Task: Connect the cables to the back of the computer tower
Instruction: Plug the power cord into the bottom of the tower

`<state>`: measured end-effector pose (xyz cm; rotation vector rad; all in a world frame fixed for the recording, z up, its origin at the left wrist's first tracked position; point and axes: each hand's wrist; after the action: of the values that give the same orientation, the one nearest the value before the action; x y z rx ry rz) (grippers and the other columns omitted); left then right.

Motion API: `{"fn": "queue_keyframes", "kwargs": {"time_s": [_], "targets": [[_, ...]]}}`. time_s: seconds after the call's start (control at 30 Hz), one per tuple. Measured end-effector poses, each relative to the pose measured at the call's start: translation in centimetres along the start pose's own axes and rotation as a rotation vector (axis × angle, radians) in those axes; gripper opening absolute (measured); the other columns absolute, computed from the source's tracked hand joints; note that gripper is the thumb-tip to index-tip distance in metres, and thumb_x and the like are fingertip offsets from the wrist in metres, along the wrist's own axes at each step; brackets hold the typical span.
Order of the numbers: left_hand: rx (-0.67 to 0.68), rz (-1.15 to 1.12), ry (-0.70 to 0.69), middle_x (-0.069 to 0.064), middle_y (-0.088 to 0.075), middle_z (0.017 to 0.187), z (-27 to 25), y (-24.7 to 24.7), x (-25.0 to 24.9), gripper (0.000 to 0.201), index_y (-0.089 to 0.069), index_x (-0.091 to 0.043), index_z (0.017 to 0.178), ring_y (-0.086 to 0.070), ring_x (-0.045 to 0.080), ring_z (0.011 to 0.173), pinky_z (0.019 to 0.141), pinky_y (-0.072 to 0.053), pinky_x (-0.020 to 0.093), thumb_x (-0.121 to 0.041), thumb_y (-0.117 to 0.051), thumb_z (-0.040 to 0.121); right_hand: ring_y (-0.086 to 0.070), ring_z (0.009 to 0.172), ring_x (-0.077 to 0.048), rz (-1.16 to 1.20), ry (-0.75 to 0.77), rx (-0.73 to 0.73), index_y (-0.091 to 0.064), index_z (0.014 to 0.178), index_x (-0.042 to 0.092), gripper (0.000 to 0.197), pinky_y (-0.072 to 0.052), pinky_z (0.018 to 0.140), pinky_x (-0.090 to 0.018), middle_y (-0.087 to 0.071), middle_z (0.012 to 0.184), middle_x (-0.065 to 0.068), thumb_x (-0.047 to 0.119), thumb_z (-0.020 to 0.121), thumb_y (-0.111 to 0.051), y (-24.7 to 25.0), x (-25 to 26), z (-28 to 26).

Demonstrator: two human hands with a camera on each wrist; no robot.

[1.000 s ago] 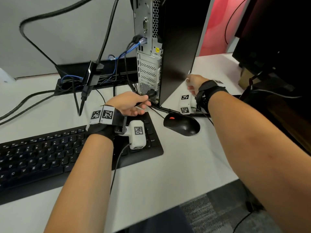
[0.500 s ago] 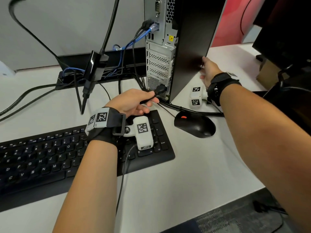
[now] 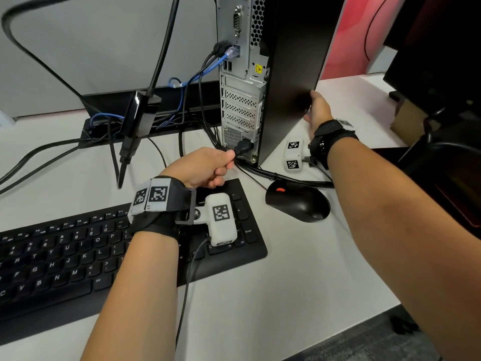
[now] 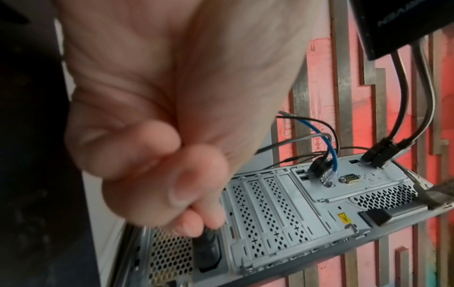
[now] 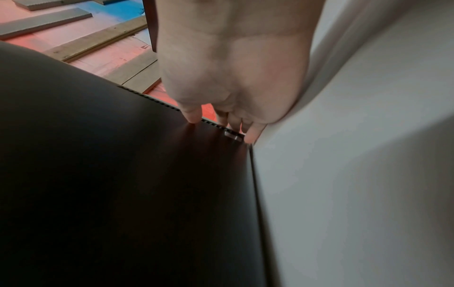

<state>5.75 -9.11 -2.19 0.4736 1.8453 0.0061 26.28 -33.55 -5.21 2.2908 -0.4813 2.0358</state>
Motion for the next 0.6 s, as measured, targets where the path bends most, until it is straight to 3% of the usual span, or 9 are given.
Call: {"fn": "queue_keyframes", "kwargs": {"time_s": [0.07, 0.23, 0.37, 0.47, 0.6], "targets": [[0.001, -0.002, -0.013, -0.011, -0.033, 0.042, -0.08, 0.02, -0.03, 0.036, -0.047, -0.016, 0.071, -0.035, 0.002, 0.032, 0.038, -0.028, 0.012, -0.031, -0.036, 0.102, -0.051, 0.127, -0.022, 0.002, 0.008, 0.006, -0.048, 0.138, 0.011, 0.042, -0.039, 0.11, -0.034, -0.055, 0.137, -0.006, 0.026, 0.1, -0.038, -0.16, -0.07, 0.05], [-0.046, 0.02, -0.005, -0.011, -0.033, 0.042, -0.2, -0.18, -0.29, 0.036, -0.047, -0.016, 0.07, -0.032, 0.002, 0.03, 0.034, -0.026, 0.013, -0.03, -0.038, 0.101, -0.052, 0.126, -0.022, 0.018, 0.004, 0.011, -0.048, 0.139, 0.009, 0.045, -0.039, 0.111, -0.034, -0.055, 0.137, -0.008, 0.028, 0.099, -0.039, 0.01, -0.16, 0.21], [-0.067, 0.004, -0.005, -0.011, -0.033, 0.041, -0.21, -0.46, -0.49, 0.036, -0.047, -0.016, 0.069, -0.03, 0.002, 0.029, 0.033, -0.025, 0.012, -0.03, -0.039, 0.101, -0.057, 0.103, -0.017, 0.039, 0.006, 0.023, -0.054, 0.124, 0.012, 0.032, -0.043, 0.103, -0.029, -0.059, 0.116, -0.005, 0.025, 0.1, -0.037, 0.02, 0.2, -0.17], [-0.082, -0.024, -0.009, -0.011, -0.033, 0.041, -0.31, -0.62, -0.69, 0.035, -0.048, -0.015, 0.07, -0.03, 0.001, 0.028, 0.031, -0.024, 0.012, -0.029, -0.04, 0.101, -0.055, 0.105, -0.018, 0.049, -0.004, 0.026, -0.054, 0.12, 0.013, 0.028, -0.043, 0.101, -0.028, -0.058, 0.115, -0.005, 0.024, 0.1, -0.037, -0.07, 0.32, -0.22], [-0.094, -0.021, -0.005, -0.011, -0.034, 0.039, -0.35, -0.87, -0.86, 0.035, -0.048, -0.015, 0.069, -0.03, 0.0, 0.028, 0.031, -0.024, 0.011, -0.029, -0.04, 0.101, -0.057, 0.095, -0.017, 0.04, -0.024, 0.017, -0.054, 0.11, 0.013, 0.023, -0.046, 0.09, -0.026, -0.059, 0.109, -0.005, 0.023, 0.099, -0.036, -0.22, 0.28, -0.25]]}}
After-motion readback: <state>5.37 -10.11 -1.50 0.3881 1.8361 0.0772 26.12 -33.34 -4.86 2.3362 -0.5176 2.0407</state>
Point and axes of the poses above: each hand's wrist, its own z-axis towards the middle knuckle, its own y-axis out of the back of the hand, x = y × z
